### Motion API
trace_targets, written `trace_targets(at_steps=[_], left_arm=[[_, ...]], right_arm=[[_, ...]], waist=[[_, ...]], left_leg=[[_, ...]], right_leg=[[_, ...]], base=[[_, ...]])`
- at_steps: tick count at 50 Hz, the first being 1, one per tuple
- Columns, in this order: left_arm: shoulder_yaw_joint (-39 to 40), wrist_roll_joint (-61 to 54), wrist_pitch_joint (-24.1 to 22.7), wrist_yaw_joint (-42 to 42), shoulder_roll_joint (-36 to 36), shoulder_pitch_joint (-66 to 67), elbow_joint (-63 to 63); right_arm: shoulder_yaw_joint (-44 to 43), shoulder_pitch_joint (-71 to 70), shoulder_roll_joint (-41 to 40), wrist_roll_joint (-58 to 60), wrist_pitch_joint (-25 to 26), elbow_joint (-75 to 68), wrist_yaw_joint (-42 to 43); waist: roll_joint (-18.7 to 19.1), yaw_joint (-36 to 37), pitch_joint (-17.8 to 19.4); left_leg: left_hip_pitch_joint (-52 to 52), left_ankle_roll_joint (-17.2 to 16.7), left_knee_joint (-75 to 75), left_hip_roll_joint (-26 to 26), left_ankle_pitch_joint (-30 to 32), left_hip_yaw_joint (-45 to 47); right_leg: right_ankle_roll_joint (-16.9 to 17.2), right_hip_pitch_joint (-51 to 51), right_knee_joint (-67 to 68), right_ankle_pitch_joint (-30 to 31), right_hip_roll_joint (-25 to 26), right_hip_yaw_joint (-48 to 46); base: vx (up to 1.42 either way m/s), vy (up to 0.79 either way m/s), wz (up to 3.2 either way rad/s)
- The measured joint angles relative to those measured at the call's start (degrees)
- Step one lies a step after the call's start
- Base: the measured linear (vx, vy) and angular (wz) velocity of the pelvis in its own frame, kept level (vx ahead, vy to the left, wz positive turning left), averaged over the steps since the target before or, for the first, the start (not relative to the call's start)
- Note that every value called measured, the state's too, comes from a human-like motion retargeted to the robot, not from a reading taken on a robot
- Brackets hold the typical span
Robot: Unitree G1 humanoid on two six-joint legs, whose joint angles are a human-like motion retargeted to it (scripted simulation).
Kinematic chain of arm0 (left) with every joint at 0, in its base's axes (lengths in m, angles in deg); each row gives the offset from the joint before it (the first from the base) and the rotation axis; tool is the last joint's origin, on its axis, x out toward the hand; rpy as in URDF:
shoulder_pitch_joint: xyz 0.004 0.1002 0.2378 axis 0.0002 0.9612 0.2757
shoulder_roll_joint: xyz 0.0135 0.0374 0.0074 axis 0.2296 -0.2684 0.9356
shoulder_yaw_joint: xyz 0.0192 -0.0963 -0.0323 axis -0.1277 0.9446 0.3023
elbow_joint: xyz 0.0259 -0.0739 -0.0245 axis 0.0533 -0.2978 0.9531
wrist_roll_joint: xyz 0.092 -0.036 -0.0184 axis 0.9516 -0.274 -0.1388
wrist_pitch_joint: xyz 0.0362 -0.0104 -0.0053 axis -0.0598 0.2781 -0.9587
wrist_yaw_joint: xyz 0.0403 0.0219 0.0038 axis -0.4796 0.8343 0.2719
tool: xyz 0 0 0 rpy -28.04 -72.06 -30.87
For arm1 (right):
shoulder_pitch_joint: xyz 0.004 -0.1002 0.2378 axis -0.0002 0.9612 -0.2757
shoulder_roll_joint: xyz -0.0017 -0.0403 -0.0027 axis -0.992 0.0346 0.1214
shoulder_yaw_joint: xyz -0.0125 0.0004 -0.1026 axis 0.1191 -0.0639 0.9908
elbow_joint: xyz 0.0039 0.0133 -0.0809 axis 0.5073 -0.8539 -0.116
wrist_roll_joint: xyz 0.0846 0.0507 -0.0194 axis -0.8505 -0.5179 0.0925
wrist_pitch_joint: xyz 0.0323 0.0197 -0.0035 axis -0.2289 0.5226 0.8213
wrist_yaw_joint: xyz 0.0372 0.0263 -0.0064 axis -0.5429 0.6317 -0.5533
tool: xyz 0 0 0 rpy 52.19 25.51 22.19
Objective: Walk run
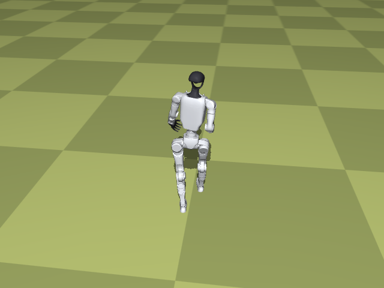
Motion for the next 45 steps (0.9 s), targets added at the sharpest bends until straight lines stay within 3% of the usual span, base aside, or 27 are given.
trace_targets(at_steps=[3,6,7,10,13,15,18,19,23,28,33,40,45], left_arm=[[0.8,1.55,0.75,-0.08,-0.16,1.78,-4.68],[1.59,5.11,3.06,-0.32,-0.65,4.94,-11.51],[2.01,6.7,4.26,-0.19,-0.78,6.21,-13.98],[4.34,11.73,9.7,1.62,-0.41,10.69,-21.3],[4.33,12.33,15.28,2.24,-0.7,15.63,-26.34],[4.43,11.98,16.08,0.52,-0.84,19.03,-28.17],[5.23,13.26,15.54,-2.65,-0.89,23.99,-27.71],[5.7,13.81,15.71,-2.9,-1.03,25.26,-27.14],[9.05,14.64,15.68,-0.2,-2.85,28.3,-25.57],[12.39,7.99,14.02,0.2,-6.01,29.84,-24.76],[13.96,-1.71,14.46,-3.53,-9.15,28.86,-25.24],[16.73,-13.14,13.83,-7.11,-14.67,27.19,-25.94],[18.22,-12.07,12.16,-7.03,-15.64,26.76,-25.23]], right_arm=[[-0.11,-0.68,0.42,0.77,0.16,-0.6,-0.87],[-0.25,0.2,0.77,1.84,-0.09,-0.49,-1.47],[-0.23,0.66,0.84,2.03,-0.22,-0.4,-1.63],[0.55,1.49,0.32,1.29,-0.19,-1.01,-2.67],[0.52,0.64,0.89,-0.84,0.92,-1.81,-4.53],[1.04,-0.07,2.24,-1.36,0.97,-1.3,-5.25],[1.22,-1.86,3.84,-1.57,0.12,-0.45,-5.28],[1.01,-2.76,4.24,-1.88,0.05,-0.55,-5.55],[-0.59,-5.62,6.07,-1.94,0.63,-1.13,-5.98],[-2.13,-6.0,7.45,1.29,-0.27,0.74,-2.99],[-4.11,-6.1,6.57,-0.93,-0.26,0.83,-4.12],[-3.31,-6.5,4.75,1.22,-0.46,0.29,-2.58],[-1.25,-4.74,2.77,1.79,-0.81,-0.67,-3.68]], waist=[[-0.51,0.33,0.61],[-0.73,-1.08,-0.2],[-0.75,-2.04,-0.84],[-0.02,-2.09,-2.65],[0.41,-1.18,-3.36],[0.25,-0.32,-4.08],[0.05,-1.31,-4.83],[-0.29,-1.33,-4.8],[-1.07,1.34,-4.36],[-1.01,6.32,-3.71],[-0.19,7.65,-2.64],[-0.43,6.63,-2.15],[-2.68,8.84,-3.22]], left_leg=[[1.68,-1.12,1.84,0.15,-1.81,-1.72],[2.79,1.16,3.07,-3.94,-1.62,-5.45],[2.88,1.82,3.48,-5.36,-1.01,-7.23],[2.0,-0.25,7.52,-4.73,1.93,-9.16],[-1.17,-5.79,15.99,-3.98,11.65,-8.8],[-5.53,-10.82,24.36,-3.23,19.01,-5.92],[-12.34,-20.07,37.11,0.09,23.4,-1.55],[-14.15,-20.58,40.34,0.95,23.24,-0.03],[-19.49,-15.56,45.04,5.83,16.94,9.85],[-25.39,-16.78,35.14,6.34,10.1,13.32],[-27.26,-9.08,19.23,11.24,8.2,26.49],[-25.43,-4.61,3.78,8.56,4.31,46.17],[-21.97,1.8,0.72,4.52,9.67,44.79]], right_leg=[[0.0,2.28,-0.25,1.42,2.5,1.24],[-0.54,4.56,0.37,7.25,-1.08,1.32],[-1.67,4.97,0.12,9.35,-2.37,1.12],[-6.55,7.11,-0.42,6.52,-0.73,2.39],[-7.55,9.46,-0.72,3.97,-1.6,0.13],[-8.83,10.36,-0.62,2.36,-2.61,-2.06],[-11.16,11.32,-0.4,-0.18,-2.55,-3.32],[-11.56,11.89,-0.44,-0.84,-2.83,-4.94],[-13.13,14.18,-0.57,-3.11,-3.15,-9.97],[-15.1,16.22,-0.26,-6.03,-1.45,-13.4],[-16.02,19.72,-1.06,-9.32,1.03,-20.58],[-15.58,24.08,-0.98,-13.2,2.22,-30.52],[-11.72,27.58,1.33,-11.91,0.8,-33.3]], base=[[0.5,-0.32,0.5],[0.55,0.18,1.21],[0.55,0.07,1.77],[0.63,-0.3,1.1],[0.52,-0.18,0.99],[0.51,-0.14,0.96],[0.4,-0.15,1.65],[0.33,-0.16,1.75],[0.3,-0.07,1.24],[0.29,-0.06,0.95],[0.27,-0.06,1.55],[0.45,0.01,1.35],[0.61,0.0,0.61]])
